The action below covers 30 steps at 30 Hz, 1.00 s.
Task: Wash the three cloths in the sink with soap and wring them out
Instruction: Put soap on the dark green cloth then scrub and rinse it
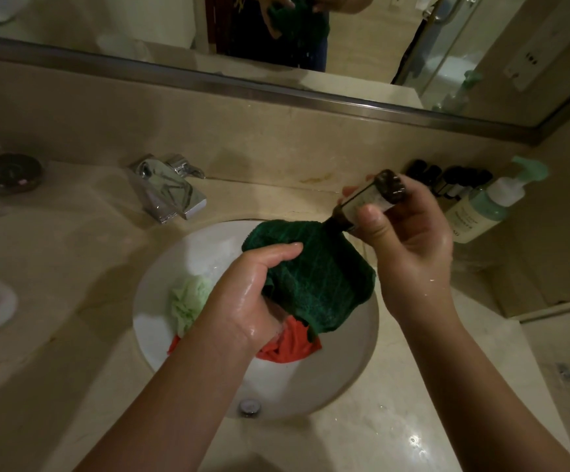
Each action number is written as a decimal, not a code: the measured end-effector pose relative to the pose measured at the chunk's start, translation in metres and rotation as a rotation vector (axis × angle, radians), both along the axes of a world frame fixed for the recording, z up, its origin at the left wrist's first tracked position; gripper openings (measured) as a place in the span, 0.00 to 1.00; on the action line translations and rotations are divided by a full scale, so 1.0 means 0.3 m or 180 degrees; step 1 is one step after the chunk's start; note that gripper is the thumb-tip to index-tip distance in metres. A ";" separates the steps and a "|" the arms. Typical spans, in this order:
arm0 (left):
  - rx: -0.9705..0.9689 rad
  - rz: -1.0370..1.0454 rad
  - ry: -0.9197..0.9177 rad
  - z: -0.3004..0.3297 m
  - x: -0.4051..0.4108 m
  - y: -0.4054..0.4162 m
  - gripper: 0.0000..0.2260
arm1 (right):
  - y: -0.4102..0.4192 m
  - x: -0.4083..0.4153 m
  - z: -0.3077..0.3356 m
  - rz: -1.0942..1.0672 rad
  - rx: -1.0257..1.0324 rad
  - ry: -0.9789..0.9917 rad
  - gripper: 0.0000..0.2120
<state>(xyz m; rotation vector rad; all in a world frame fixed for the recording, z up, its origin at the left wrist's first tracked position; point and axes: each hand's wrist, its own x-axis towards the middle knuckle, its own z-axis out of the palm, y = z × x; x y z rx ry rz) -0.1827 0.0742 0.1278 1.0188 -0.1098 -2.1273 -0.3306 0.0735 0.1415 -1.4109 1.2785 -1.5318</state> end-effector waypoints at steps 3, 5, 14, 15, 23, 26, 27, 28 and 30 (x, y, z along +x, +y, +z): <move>-0.0059 -0.0046 0.0002 0.003 0.001 -0.001 0.20 | 0.006 0.002 -0.009 -0.0091 -0.0081 0.0063 0.16; -0.0057 -0.0044 0.0027 0.008 0.000 -0.003 0.20 | 0.009 0.000 -0.016 -0.0182 -0.0269 0.0040 0.15; -0.0154 -0.0011 -0.0004 0.009 -0.003 -0.008 0.21 | 0.011 -0.001 -0.032 -0.0585 -0.0112 -0.0629 0.14; -0.0167 -0.0007 -0.0026 0.009 -0.004 -0.008 0.21 | 0.006 -0.003 -0.035 -0.0594 -0.0018 -0.0724 0.14; -0.0143 0.0036 -0.0055 0.023 -0.006 -0.001 0.19 | -0.016 0.002 -0.020 -0.0198 0.0661 -0.1762 0.12; -0.0144 0.0065 -0.0079 0.021 -0.005 0.001 0.19 | -0.024 0.004 -0.016 -0.0246 0.0761 -0.1820 0.11; -0.0140 0.0073 -0.0088 0.021 -0.006 0.001 0.18 | -0.026 0.003 -0.015 -0.0264 0.0781 -0.1801 0.11; -0.0135 0.0080 -0.0100 0.020 -0.007 0.000 0.18 | -0.027 0.003 -0.015 -0.0270 0.0799 -0.1789 0.11; -0.0115 0.0088 -0.0089 0.021 -0.009 0.000 0.16 | -0.030 0.006 -0.015 -0.0278 0.0825 -0.1762 0.10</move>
